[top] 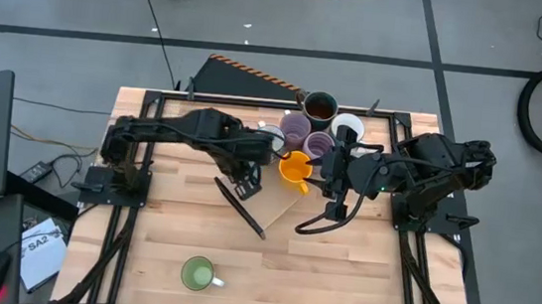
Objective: Place coffee mugs
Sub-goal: Put the blue mug on the shelf
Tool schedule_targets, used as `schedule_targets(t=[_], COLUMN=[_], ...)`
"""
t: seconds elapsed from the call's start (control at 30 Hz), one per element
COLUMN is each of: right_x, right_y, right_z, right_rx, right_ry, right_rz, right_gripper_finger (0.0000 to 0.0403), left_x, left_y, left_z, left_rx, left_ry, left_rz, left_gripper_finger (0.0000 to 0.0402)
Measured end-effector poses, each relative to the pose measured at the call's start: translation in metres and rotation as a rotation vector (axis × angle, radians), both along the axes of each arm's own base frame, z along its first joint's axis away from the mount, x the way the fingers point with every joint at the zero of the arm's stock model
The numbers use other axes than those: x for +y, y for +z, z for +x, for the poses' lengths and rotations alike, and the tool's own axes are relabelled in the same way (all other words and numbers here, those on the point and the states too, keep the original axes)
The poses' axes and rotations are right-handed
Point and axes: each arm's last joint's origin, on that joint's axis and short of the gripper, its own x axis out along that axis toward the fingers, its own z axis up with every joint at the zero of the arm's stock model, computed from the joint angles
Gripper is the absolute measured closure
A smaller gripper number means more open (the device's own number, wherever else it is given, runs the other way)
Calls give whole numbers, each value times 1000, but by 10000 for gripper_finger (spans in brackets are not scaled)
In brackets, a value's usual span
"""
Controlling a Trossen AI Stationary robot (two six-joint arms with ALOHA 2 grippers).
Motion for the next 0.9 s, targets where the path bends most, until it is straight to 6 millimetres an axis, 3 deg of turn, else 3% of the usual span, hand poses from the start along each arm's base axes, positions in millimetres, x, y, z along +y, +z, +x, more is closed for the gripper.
schedule_targets(t=[0.23,0.9], right_x=[0,3], right_y=[0,0], right_z=[0,0], right_rx=[0,-4], right_ry=[0,15], right_rz=[0,11], right_gripper_finger=[243,243], left_x=[-1,2], left_y=[-13,-22], left_z=[15,21], left_rx=[32,61], left_ry=[-20,-51], left_rz=[-56,-62], left_gripper_finger=[372,370])
